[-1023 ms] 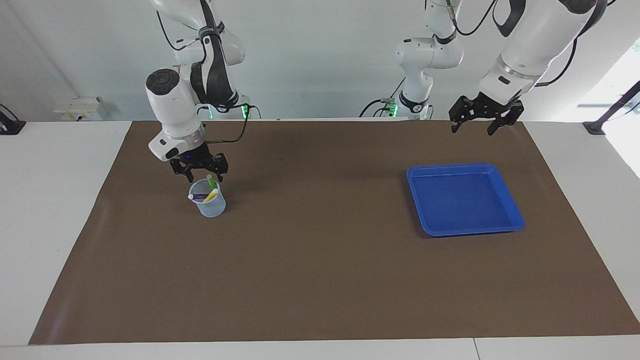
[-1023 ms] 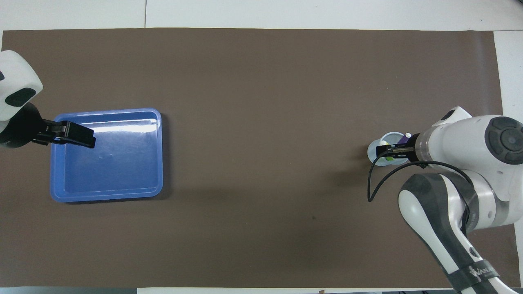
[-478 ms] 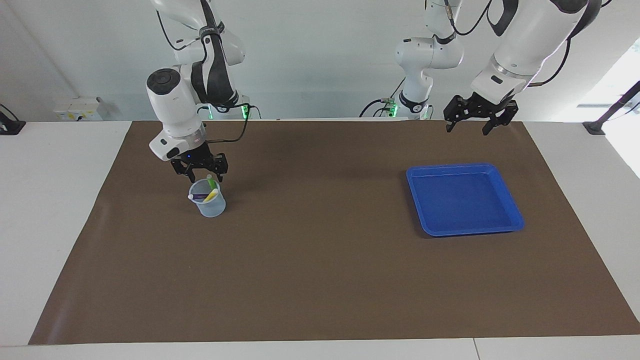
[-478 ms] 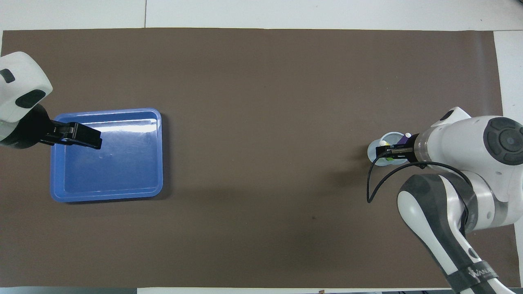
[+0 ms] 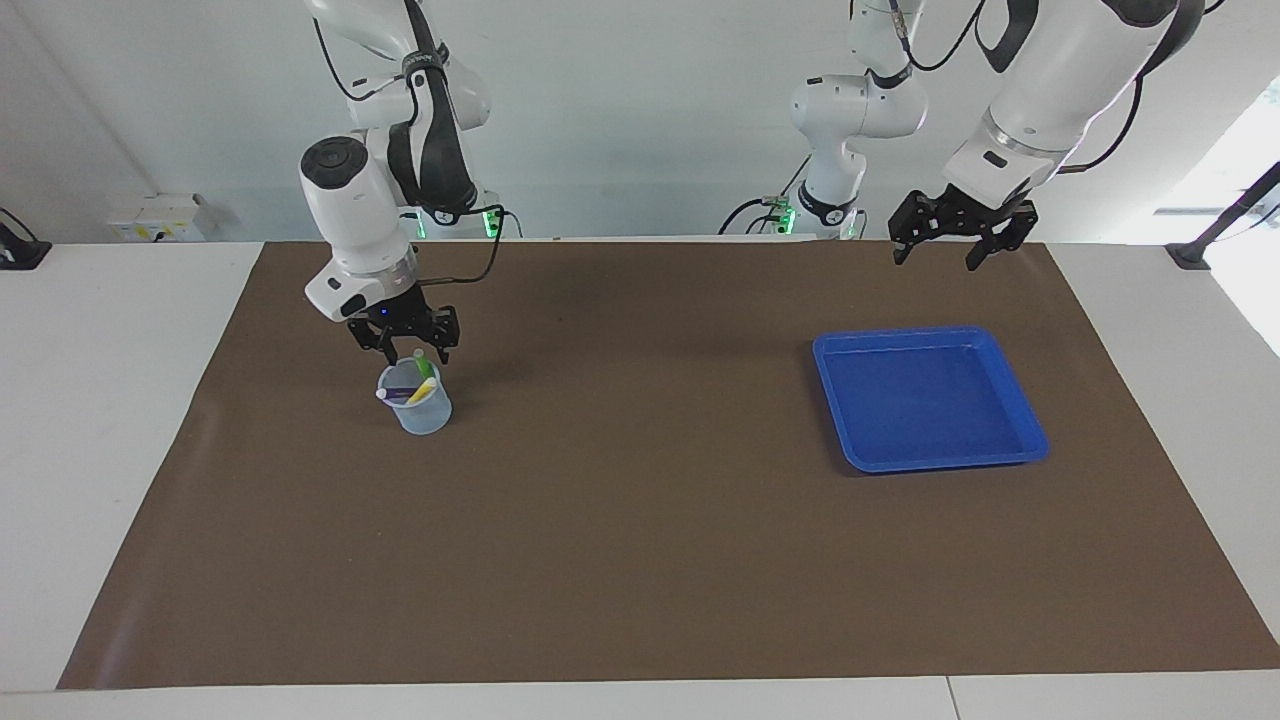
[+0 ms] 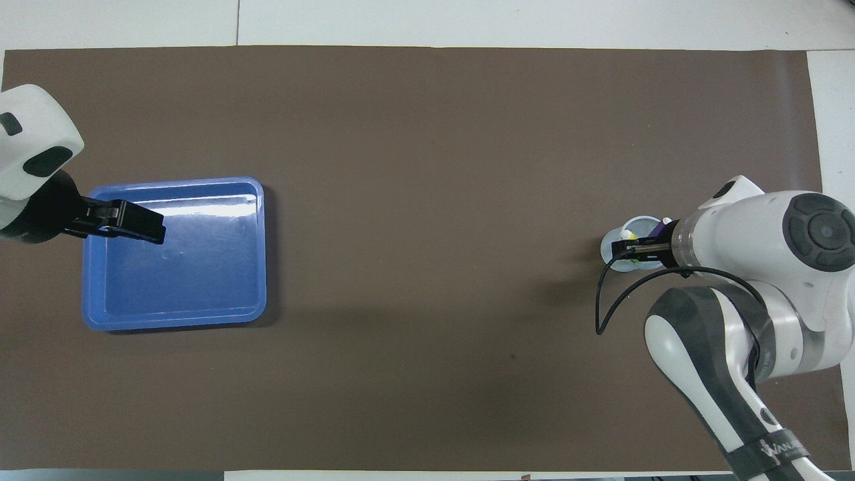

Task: Right arm passes pens to left for tray arrangement
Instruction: 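Lower the right gripper into the clear cup and grasp the green pen, then lift the green pen with the right gripper while the left gripper approaches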

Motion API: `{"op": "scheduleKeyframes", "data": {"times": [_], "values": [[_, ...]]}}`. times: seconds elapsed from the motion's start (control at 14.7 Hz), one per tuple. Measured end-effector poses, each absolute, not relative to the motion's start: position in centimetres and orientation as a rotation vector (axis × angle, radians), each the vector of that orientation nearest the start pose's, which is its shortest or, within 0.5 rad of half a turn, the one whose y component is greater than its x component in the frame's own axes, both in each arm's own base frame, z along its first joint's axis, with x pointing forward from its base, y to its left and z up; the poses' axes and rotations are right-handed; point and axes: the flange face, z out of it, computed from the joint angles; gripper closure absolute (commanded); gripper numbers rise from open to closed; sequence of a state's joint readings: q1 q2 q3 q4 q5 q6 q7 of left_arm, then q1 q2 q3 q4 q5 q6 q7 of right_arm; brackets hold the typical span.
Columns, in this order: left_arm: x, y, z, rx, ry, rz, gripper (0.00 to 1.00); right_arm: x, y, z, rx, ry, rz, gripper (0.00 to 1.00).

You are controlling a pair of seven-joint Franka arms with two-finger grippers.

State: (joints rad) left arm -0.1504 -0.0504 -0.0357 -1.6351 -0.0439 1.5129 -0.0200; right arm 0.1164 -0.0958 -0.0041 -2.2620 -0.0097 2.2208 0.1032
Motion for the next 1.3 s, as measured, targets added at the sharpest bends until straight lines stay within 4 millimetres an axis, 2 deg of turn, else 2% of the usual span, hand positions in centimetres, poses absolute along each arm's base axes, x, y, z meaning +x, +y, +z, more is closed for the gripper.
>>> {"op": "scheduleKeyframes", "data": {"times": [0.07,0.55,0.75,1.02,1.3], "values": [[52.1,-10.4,61.7,-3.163,0.266,0.12,0.0,50.7,5.7,40.6,-3.142,-0.033,-0.086,1.0],[52.1,-10.5,61.7,-3.162,0.269,0.12,0.0,50.6,5.6,40.6,-3.143,-0.039,-0.075,1.0],[52.2,-10.3,61.7,-3.163,0.262,0.121,0.0,51.1,5.4,41.7,-3.14,-0.029,-0.109,1.0],[52.1,-10.3,61.6,-3.163,0.26,0.123,0.0,52.5,4.1,45.9,-3.139,0.013,-0.128,1.0],[52.1,-10.3,61.6,-3.163,0.255,0.129,0.0,53.5,3.7,52.1,-3.138,0.039,-0.144,1.0]]}}
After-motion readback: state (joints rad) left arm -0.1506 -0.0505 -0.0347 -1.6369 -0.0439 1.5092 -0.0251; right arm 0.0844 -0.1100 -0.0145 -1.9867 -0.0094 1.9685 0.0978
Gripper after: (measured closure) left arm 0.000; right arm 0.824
